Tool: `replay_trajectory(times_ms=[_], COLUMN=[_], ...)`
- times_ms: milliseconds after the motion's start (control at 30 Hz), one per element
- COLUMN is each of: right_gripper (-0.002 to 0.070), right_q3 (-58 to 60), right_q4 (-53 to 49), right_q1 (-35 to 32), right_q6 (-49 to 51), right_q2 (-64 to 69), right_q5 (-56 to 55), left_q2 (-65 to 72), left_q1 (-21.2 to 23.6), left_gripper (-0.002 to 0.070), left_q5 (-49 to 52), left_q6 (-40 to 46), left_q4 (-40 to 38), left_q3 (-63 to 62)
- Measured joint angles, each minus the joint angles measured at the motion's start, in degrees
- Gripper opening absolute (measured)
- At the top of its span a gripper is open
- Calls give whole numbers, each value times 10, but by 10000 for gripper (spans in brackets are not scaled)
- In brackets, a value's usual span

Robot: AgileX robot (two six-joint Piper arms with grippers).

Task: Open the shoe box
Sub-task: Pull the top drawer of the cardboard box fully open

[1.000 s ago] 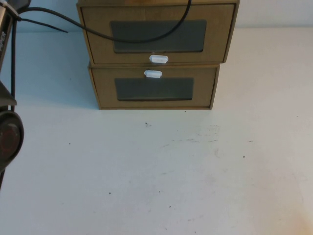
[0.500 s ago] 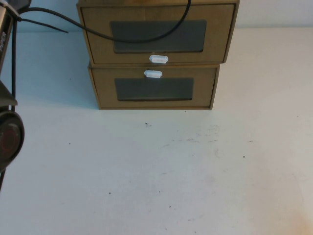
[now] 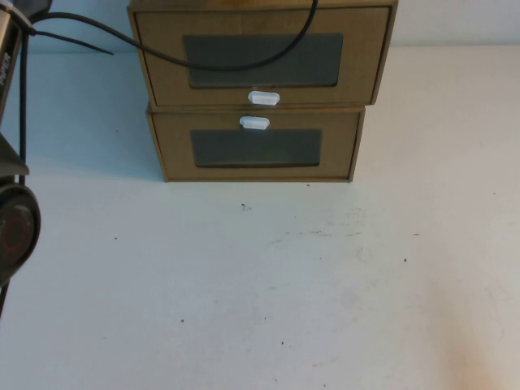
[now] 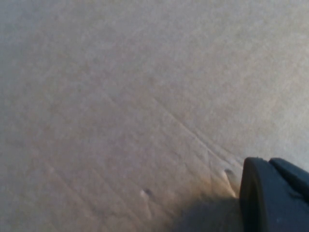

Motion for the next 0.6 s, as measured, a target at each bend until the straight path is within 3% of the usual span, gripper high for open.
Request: replay_trajectory(times_ms=[300, 433, 600], right_gripper=[-14, -14, -13], right_q3=[0, -44, -145], right_q4=[208, 261, 240], right_q1=[0, 0, 0], right_q6=[0, 0, -11], right_q2=[0, 6, 90], right_q5=[-73, 27, 206], left_q2=[0, 0, 0], left_q1=[0, 0, 0], left_gripper=[-5, -5, -5], left_q5=[2, 3, 3], left_q6=[0, 0, 0], left_q4=[0, 0, 0], left_q3=[0, 0, 0])
